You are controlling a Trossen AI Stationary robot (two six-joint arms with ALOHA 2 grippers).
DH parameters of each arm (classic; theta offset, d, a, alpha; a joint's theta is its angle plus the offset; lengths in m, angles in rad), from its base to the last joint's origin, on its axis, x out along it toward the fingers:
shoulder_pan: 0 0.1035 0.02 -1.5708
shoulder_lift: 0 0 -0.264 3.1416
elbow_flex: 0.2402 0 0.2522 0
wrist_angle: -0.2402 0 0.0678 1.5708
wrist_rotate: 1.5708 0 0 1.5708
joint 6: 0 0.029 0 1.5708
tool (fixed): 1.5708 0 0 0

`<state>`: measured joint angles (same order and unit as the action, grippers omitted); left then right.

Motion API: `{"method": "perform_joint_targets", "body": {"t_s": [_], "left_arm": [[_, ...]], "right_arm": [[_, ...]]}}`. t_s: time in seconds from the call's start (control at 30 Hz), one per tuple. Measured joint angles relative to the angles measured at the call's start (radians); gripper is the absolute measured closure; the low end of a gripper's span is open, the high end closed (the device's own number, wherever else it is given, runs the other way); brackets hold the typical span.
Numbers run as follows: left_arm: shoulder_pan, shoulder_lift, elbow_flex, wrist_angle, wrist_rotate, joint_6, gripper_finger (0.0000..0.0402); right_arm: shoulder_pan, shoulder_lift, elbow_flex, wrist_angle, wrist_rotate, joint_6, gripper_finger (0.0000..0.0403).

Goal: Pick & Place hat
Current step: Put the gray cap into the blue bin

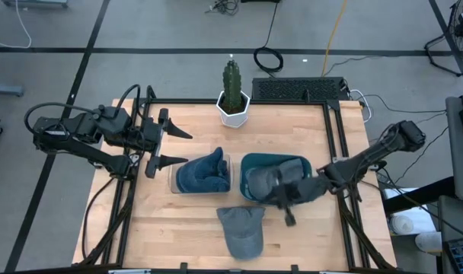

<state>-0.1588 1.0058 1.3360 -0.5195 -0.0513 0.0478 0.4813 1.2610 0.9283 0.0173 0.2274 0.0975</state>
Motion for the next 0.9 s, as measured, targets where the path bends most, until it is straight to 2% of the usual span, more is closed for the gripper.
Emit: {"method": "perform_joint_targets", "body": {"t_s": [0.17, 0.23, 0.33, 0.4, 0.47, 0.57, 0.7, 0.9], "left_arm": [[0.0, 0.0, 0.0, 0.0, 0.0, 0.0, 0.0082], [0.0, 0.0, 0.0, 0.0, 0.0, 0.0, 0.0082], [0.0, 0.0, 0.0, 0.0, 0.0, 0.0, 0.0082], [0.0, 0.0, 0.0, 0.0, 0.0, 0.0, 0.0082], [0.0, 0.0, 0.0, 0.0, 0.0, 0.0, 0.0082], [0.0, 0.0, 0.0, 0.0, 0.0, 0.0, 0.0082], [0.0, 0.0, 0.0, 0.0, 0.0, 0.0, 0.0082], [0.0, 0.0, 0.0, 0.0, 0.0, 0.0, 0.0082]], "right_arm": [[0.07, 0.075, 0.001, 0.184, -0.103, -0.017, 0.0362], [0.099, 0.132, 0.002, 0.251, -0.144, -0.017, 0.0328], [0.136, 0.225, 0.002, 0.314, -0.151, -0.044, 0.0263], [0.149, 0.268, 0.002, 0.314, -0.115, -0.072, 0.0216], [0.152, 0.295, 0.015, 0.244, -0.024, -0.084, 0.0175], [0.134, 0.317, 0.045, 0.102, 0.082, -0.027, 0.0138], [0.108, 0.351, 0.063, -0.012, 0.086, 0.02, 0.013], [0.1, 0.397, 0.063, -0.127, 0.048, 0.053, 0.0157]]}}
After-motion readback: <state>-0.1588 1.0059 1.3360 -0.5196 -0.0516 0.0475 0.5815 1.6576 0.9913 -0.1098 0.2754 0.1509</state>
